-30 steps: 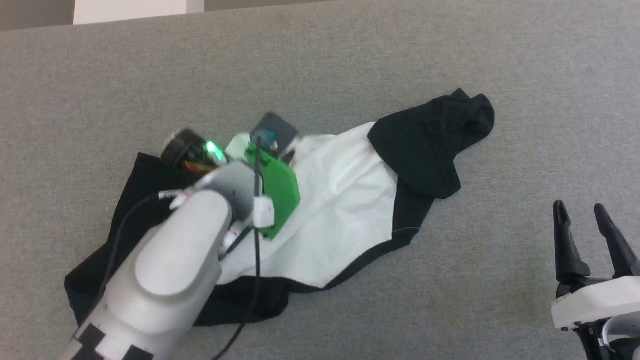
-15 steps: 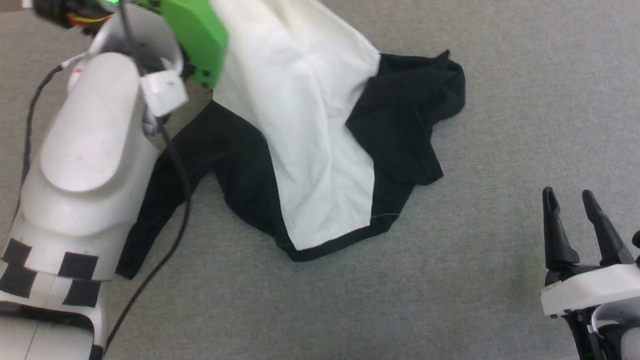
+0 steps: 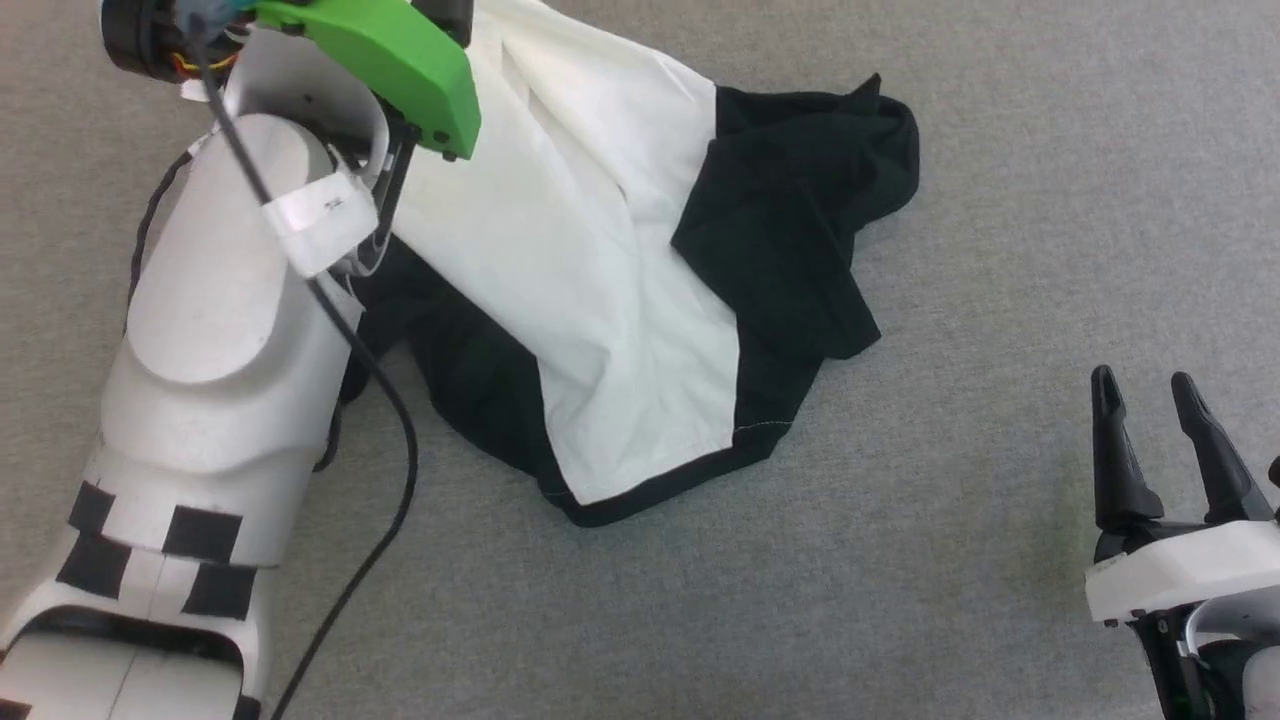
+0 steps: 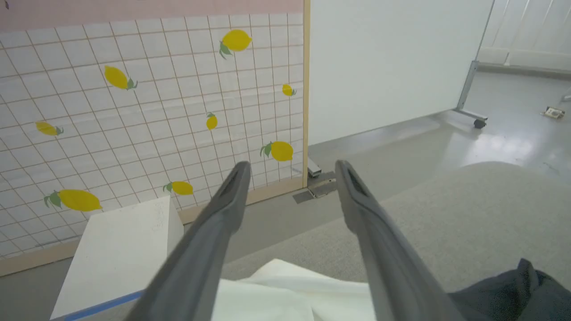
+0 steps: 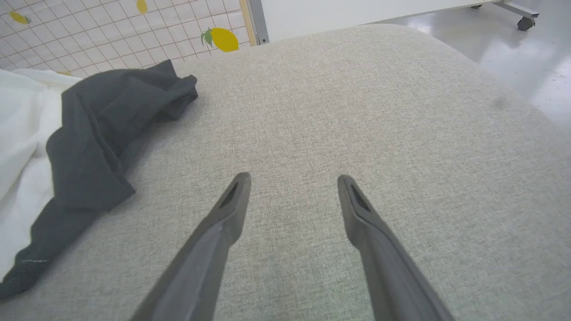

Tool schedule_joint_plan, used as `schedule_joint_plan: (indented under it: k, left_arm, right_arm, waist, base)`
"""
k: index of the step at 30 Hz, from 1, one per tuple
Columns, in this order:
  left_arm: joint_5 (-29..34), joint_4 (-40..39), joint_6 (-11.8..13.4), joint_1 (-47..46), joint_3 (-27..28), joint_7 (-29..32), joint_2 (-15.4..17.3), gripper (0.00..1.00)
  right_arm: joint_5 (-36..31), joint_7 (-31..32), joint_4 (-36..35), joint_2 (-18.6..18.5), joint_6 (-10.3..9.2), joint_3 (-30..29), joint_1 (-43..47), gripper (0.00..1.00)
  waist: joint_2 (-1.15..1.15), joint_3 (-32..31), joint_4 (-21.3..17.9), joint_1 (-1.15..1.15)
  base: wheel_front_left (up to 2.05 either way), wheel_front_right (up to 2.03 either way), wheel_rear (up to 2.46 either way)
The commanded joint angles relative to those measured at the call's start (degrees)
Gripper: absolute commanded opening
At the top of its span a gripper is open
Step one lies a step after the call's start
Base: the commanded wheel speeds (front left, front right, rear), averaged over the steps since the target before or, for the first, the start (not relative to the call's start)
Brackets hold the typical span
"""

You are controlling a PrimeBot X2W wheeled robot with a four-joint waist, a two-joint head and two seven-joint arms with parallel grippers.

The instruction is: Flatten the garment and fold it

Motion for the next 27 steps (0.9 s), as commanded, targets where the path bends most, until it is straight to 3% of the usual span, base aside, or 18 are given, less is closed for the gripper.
schedule_joint_plan:
  k: [1, 5, 14, 19, 23, 27]
  left_arm:
    - [-0.8, -2.2, 0.3, 2.3, 0.4, -1.3, -0.4, 1.00]
    - [-2.1, -10.0, 2.4, 9.2, 1.7, -3.9, -0.4, 1.00]
    - [-1.7, -29.1, 12.0, 37.2, 5.1, -11.0, 1.1, 1.00]
    - [-2.0, -35.3, 17.0, 53.4, 6.0, -12.8, -0.7, 1.00]
    - [-2.5, -37.7, 18.4, 60.5, 5.6, -13.4, -2.8, 1.00]
    - [-1.7, -37.8, 18.0, 61.3, 5.3, -13.6, -3.3, 1.00]
  right_arm:
    - [-0.3, 0.3, -0.3, 0.0, -0.08, -0.2, -0.2, 1.00]
    - [-0.5, 1.1, -0.7, 0.0, -0.08, -0.5, 1.3, 1.00]
    - [-0.3, 2.7, -1.8, 0.0, -0.08, -0.2, 5.1, 1.00]
    - [0.0, 3.2, -2.2, 0.0, -0.08, 0.4, 6.9, 1.00]
    - [-0.2, 3.7, -2.8, 0.0, -0.08, 0.4, 7.9, 1.00]
    - [-2.4, 5.4, -4.3, 0.0, -0.08, 1.1, 6.7, 1.00]
  waist:
    - [0.00, -3.3, 2.5, -0.01]
    - [0.00, -6.1, 4.4, -0.01]
    - [0.00, -11.6, 7.5, -0.01]
    - [0.00, -13.2, 8.2, -0.01]
    - [0.00, -13.6, 9.4, -0.01]
    - [0.00, -13.1, 10.6, -0.01]
  base:
    - [0.00, 0.00, 0.00]
    - [0.00, 0.00, 0.00]
    - [0.00, 0.00, 0.00]
    - [0.00, 0.00, 0.00]
    - [0.00, 0.00, 0.00]
    - [0.00, 0.00, 0.00]
